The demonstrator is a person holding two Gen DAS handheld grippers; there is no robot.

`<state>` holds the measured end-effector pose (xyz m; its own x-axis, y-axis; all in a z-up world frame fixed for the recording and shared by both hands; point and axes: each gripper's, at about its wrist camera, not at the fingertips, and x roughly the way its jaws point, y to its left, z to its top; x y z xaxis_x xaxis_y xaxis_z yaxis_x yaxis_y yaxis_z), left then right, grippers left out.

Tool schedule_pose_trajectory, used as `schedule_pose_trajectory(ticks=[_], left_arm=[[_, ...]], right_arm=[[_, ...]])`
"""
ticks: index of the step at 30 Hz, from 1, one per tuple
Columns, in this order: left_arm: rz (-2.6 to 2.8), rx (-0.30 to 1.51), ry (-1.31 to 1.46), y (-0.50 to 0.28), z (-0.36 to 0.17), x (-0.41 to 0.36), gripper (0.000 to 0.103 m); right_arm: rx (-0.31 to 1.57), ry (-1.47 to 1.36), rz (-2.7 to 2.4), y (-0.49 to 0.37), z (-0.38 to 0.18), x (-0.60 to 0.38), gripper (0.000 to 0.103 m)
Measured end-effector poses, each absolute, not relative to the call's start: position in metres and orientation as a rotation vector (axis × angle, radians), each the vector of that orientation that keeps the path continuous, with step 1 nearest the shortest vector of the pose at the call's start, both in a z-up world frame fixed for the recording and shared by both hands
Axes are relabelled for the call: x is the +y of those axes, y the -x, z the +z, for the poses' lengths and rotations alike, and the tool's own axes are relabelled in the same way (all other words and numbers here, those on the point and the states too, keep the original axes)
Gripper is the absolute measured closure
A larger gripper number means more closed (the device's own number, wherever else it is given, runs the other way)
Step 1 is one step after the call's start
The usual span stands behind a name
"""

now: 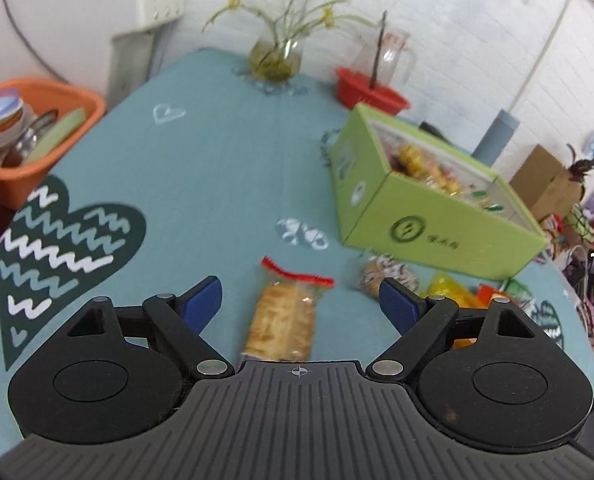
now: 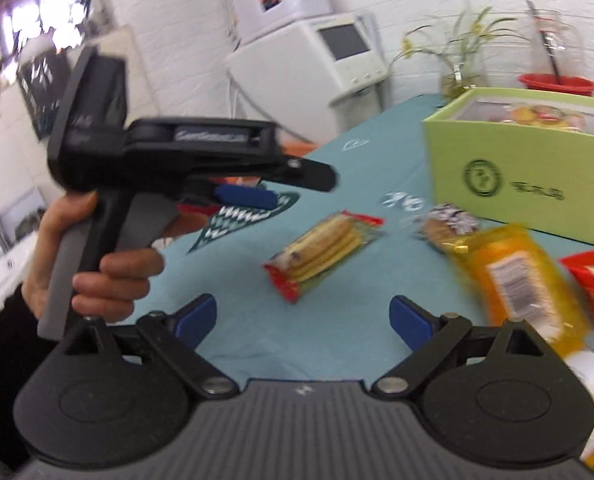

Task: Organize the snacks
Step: 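Grasp the wafer roll in red-ended wrapper with the left gripper, then carry the wafer roll into the green box and open the left gripper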

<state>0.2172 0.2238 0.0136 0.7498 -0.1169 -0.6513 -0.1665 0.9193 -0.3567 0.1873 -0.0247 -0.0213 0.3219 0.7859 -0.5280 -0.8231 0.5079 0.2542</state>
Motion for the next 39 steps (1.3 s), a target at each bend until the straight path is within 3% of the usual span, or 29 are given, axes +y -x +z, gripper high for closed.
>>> schedule_pose_trajectory(ticks=[1,3,7,11,22,27,34,39], left_arm=[[0.01,0.749,0.398,-0.223,0.008,0.224,0.031],[0.01,0.822,0.381,-0.232,-0.003,0.22,0.051],[0.011,0.828,0.245,-0.226,-0.01,0.2,0.074],[-0.039,0.841,0.271,-0.215,-0.01,0.185,0.08],[-0.105,0.856,0.367,-0.181,-0.008,0.136,0.078],[-0.105,0.862,0.376,-0.189,-0.007,0.134,0.065],[-0.088,0.86,0.353,-0.191,-0.007,0.126,0.057],[-0.114,0.854,0.369,-0.19,-0.008,0.13,0.055]], right_arm=[[0.65,0.1,1.05,-0.184,-0.022,-0.016,0.01],[0.637,0.14,1.039,-0.178,-0.022,-0.009,0.01],[0.653,0.128,1.014,-0.182,-0.022,-0.017,0.01],[0.687,0.096,0.953,-0.187,-0.027,-0.032,0.01],[0.7,-0.047,0.922,-0.191,-0.043,-0.063,0.009],[0.688,-0.042,0.933,-0.188,-0.043,-0.064,0.009],[0.66,0.12,0.886,-0.177,-0.041,-0.044,0.009],[0.665,0.083,0.893,-0.181,-0.041,-0.05,0.009]])
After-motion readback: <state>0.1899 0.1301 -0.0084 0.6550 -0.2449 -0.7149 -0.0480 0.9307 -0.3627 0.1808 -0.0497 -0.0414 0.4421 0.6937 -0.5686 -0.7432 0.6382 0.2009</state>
